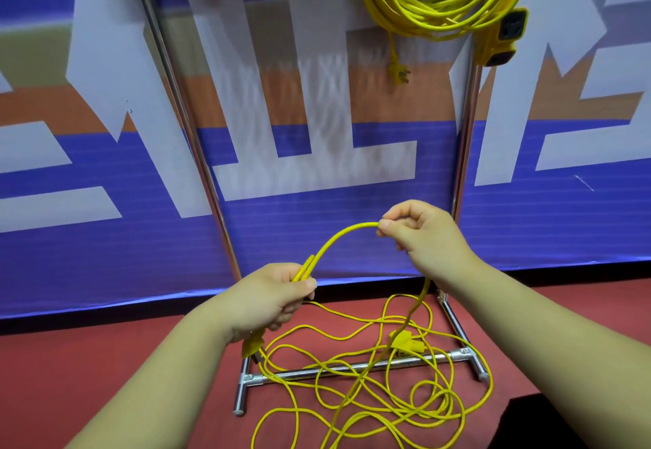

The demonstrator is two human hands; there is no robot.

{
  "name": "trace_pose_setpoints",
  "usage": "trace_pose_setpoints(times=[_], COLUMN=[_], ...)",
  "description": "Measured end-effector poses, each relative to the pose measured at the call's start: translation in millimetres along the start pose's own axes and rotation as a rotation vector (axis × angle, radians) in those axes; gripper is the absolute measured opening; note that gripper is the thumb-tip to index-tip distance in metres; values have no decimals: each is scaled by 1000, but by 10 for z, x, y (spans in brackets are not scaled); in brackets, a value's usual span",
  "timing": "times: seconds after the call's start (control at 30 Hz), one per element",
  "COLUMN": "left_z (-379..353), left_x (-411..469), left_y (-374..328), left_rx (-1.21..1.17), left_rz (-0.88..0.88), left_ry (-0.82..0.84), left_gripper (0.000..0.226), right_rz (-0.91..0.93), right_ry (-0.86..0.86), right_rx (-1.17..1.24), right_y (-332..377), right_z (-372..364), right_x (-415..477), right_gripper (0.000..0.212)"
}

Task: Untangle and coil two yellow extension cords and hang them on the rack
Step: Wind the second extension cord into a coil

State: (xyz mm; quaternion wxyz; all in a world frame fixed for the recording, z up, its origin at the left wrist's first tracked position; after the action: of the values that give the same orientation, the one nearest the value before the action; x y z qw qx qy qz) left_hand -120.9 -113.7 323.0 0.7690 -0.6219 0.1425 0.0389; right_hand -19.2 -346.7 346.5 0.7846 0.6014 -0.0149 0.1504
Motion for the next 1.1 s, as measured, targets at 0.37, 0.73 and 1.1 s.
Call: trace_pose_setpoints(times=[0.37,0.73,1.1], left_z=[-14,-68,-155], left_x=[43,22,32], left_y=[-23,-103,-94], left_rx=[-337,-424,-484], left_rz=[-10,-47,80], left_ry=[-116,-64,-49], left_gripper=[53,45,52], right_rz=[-11,1,157], right_ry=[299,601,210], right_rx=[-25,-65,-203], right_y=[28,164,128], right_z=[-167,-252,-165], right_x=[-102,-231,-124], right_gripper=[14,15,7])
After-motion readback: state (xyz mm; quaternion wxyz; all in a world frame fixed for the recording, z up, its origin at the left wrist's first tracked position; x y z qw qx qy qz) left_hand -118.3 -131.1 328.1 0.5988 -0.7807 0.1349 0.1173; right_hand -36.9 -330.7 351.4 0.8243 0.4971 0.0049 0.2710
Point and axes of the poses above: each hand's wrist, its own x-axis towards the middle knuckle, its own z-axis out of the back of the hand, y = z × x, the point moved 3 cm from there along x, towards the middle knuckle, and after that the axes turned 7 degrees about -x, right-handed, at the moved point
